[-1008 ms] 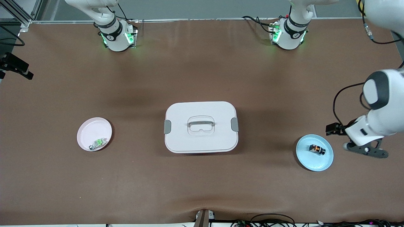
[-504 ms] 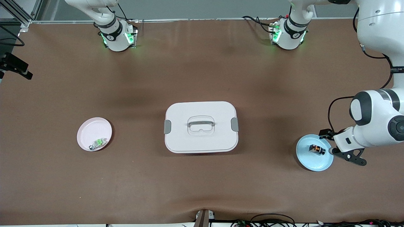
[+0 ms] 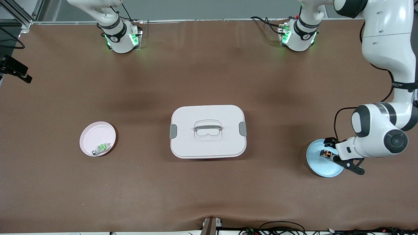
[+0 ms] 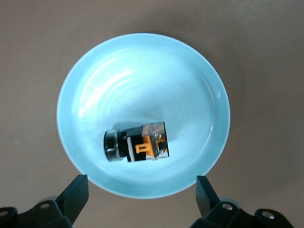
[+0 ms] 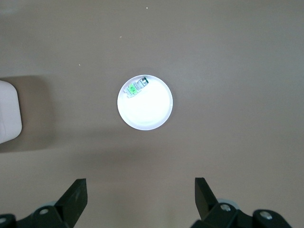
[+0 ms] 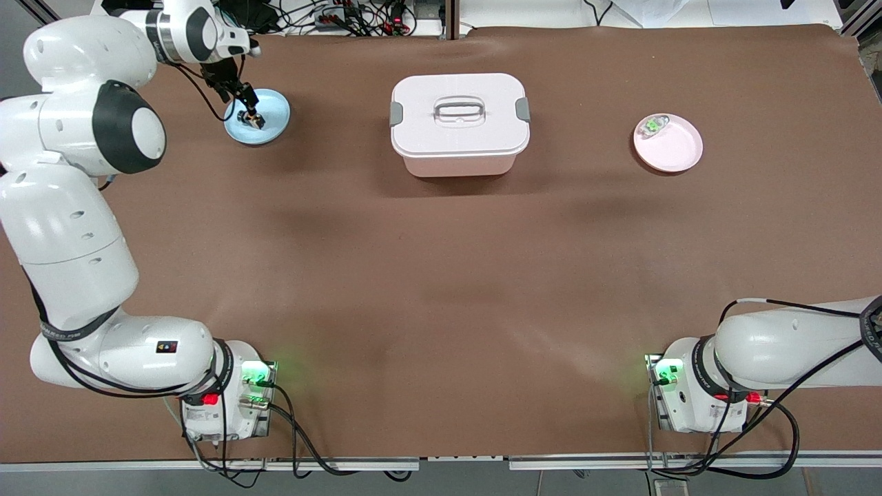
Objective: Transfer orange switch to right arm and place
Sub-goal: 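Lower the left gripper over the switch and close on it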
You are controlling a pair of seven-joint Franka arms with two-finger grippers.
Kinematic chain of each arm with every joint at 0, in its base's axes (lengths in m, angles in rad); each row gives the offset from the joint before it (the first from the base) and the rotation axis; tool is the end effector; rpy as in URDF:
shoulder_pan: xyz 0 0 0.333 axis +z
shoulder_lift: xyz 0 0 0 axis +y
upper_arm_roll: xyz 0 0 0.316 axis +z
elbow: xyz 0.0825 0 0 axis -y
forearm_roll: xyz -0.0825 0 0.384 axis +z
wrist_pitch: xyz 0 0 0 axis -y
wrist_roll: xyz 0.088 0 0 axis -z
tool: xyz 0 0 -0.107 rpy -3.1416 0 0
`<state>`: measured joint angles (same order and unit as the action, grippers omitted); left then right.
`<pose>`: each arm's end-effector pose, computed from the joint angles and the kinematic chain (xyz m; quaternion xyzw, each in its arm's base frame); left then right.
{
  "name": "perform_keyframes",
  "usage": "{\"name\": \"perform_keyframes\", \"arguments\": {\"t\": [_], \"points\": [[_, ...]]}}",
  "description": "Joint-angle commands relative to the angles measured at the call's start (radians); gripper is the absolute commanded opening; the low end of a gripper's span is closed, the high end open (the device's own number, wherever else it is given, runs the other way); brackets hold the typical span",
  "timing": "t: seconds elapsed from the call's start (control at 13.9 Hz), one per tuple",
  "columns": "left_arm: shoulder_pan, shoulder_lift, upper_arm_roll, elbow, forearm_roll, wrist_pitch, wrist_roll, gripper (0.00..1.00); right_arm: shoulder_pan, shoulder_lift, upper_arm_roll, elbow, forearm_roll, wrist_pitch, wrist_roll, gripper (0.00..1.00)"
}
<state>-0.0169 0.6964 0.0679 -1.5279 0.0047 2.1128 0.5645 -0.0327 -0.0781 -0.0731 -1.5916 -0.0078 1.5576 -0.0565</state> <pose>0.6961 0.0288 0.2393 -0.9634 0.2612 0.0597 0.0063 0.5257 -0.0584 0.6557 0.9995 -0.0247 0.0218 0.0028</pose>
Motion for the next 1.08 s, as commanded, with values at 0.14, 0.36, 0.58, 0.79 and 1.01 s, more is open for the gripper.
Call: {"name": "perform_keyframes", "arguments": {"t": [0.14,0.36,0.58,0.79,1.01], "points": [[-0.003,0.029,0.0,0.061,0.004,-0.001,-0.049,1.0,-0.009,-0.019,0.01,-0.028,-0.02,0.01,-0.006,1.0],[-0.012,0.031,-0.005,0.061,0.009,0.001,-0.051,1.0,-0.012,-0.014,0.009,-0.027,-0.012,0.007,0.003,1.0],[-0.014,0.032,-0.005,0.061,0.008,0.018,-0.051,1.0,-0.048,-0.014,0.004,-0.03,-0.005,-0.001,0.003,1.0],[-0.008,0.043,-0.005,0.061,0.014,0.021,-0.051,1.0,-0.064,-0.012,0.004,-0.03,0.025,0.002,0.003,1.0],[0.0,0.057,-0.007,0.06,0.014,0.045,-0.049,1.0,-0.043,-0.014,0.012,-0.03,0.025,-0.001,0.006,1.0]]}}
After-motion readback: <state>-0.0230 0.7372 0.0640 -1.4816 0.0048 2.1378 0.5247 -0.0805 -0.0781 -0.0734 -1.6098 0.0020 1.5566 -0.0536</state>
